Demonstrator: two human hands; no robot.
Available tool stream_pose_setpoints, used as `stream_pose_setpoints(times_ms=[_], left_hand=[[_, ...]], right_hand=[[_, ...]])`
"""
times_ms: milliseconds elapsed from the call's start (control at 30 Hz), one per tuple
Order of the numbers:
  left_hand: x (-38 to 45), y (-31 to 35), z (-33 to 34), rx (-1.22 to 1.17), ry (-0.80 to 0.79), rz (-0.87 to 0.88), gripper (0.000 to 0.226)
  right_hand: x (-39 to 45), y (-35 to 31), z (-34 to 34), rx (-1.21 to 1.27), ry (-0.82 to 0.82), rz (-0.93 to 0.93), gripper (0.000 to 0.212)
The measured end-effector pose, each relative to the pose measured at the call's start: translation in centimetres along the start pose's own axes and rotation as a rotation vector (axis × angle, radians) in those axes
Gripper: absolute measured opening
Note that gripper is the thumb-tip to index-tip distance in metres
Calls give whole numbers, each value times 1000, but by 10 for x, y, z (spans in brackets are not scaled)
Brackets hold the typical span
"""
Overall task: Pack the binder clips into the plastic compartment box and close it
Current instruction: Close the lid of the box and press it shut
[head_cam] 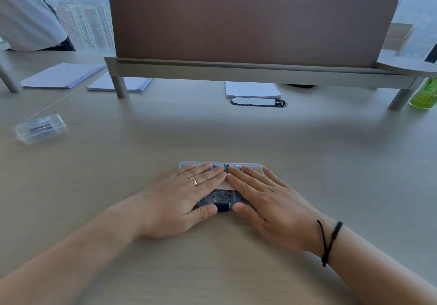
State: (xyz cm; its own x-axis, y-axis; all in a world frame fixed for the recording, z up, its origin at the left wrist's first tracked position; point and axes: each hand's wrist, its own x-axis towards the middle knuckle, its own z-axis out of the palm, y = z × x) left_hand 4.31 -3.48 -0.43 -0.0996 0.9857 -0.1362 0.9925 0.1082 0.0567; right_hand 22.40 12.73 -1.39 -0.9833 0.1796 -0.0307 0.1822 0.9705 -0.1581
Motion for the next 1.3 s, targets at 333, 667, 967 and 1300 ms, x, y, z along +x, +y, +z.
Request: stream_pose_setpoints(times_ms=[333, 667, 967, 1300], left_hand=[[-1, -17, 12, -323, 162, 154, 41], [-1, -7, 22, -229, 235, -186, 97], [-12, -23, 19, -445, 343, -252, 101], [-5, -29, 15, -850, 666, -581, 21]], right_hand=[[7, 3, 7, 150, 95, 72, 62], [3, 1, 3, 8, 74, 22, 88], [4, 6, 8, 18, 112, 15, 76], [2, 6, 6, 38, 156, 7, 67]])
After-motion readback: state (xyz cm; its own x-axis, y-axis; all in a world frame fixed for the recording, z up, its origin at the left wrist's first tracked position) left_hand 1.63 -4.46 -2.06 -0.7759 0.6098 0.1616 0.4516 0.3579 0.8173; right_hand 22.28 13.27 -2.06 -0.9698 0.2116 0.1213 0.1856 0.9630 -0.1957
